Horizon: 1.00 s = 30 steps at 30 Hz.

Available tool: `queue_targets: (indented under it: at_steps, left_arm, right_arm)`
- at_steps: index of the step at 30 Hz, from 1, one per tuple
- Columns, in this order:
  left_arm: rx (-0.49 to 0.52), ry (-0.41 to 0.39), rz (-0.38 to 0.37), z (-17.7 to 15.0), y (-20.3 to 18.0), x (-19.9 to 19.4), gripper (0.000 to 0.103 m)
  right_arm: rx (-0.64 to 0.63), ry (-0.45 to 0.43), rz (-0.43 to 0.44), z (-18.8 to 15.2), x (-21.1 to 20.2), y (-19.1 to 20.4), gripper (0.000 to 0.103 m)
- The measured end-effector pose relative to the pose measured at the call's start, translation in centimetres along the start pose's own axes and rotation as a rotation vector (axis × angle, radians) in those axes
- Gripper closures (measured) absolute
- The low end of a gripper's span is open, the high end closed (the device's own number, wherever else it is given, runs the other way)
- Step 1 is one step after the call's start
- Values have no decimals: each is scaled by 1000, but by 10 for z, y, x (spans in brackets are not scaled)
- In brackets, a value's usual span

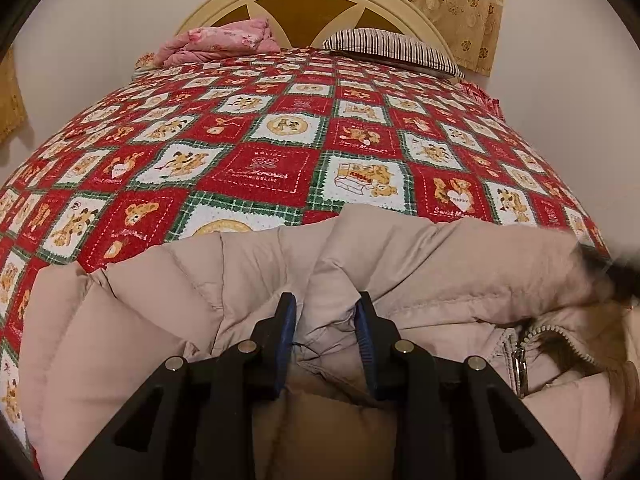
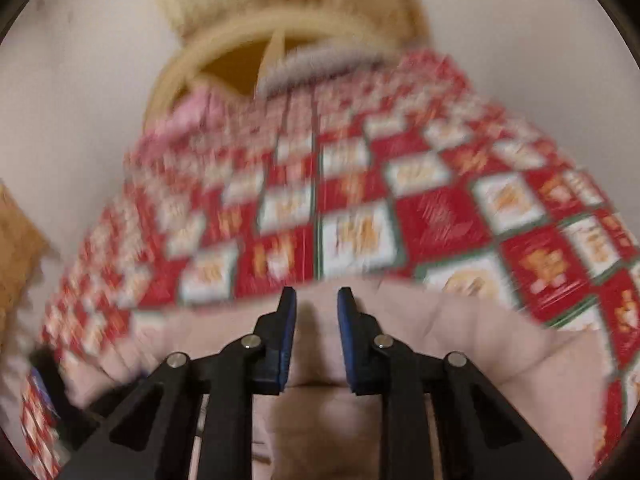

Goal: Fold large clothes

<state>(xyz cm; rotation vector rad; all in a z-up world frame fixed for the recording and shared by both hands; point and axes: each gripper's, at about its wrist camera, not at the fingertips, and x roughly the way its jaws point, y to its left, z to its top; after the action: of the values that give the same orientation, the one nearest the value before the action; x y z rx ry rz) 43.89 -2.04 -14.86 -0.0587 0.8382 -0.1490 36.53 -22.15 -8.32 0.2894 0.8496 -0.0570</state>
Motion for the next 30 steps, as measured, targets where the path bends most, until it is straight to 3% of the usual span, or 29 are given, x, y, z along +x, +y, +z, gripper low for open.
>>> queue_targets:
  at_steps: [2, 7, 11, 15, 16, 18, 19, 20, 21, 24, 26, 30]
  left_arm:
    - [-3, -6, -18, 0, 0, -1, 66]
    - [2, -5, 2, 1, -4, 4, 64]
    - [12, 3, 9, 2, -5, 5, 62]
    - [-32, 69, -107, 0, 14, -8, 62]
    - [-57, 79, -166, -4, 25, -27, 62]
    - [-66, 32, -217, -18, 43, -65, 60]
    - [-61, 15, -222, -26, 51, -83, 52]
    - [-52, -1, -226, -37, 61, -103, 41]
    - [-36, -13, -239, -48, 72, -122, 38]
    - [-21, -75, -240, -87, 112, -178, 34]
    - [-23, -78, -227, -116, 139, -207, 25]
    - [-79, -63, -227, -171, 182, -244, 24]
  right_arm:
    - [-69, 58, -59, -21, 20, -1, 86]
    - [12, 32, 39, -39, 23, -25, 88]
    - [-60, 30, -57, -37, 26, -9, 88]
    - [-136, 68, -157, -36, 21, 7, 83]
    - [-115, 74, -150, -36, 9, 6, 78]
    - [-14, -37, -16, -45, -46, -5, 54]
    - [8, -89, 17, -51, -69, -10, 32]
    - [17, -130, 28, -58, -91, -13, 21]
    - [13, -176, 29, -72, -124, -19, 20]
    - [-37, -198, 26, -108, -189, -34, 20]
    - [-61, -210, 5, -131, -223, -46, 20]
    - [-96, -219, -91, -189, -289, -78, 19]
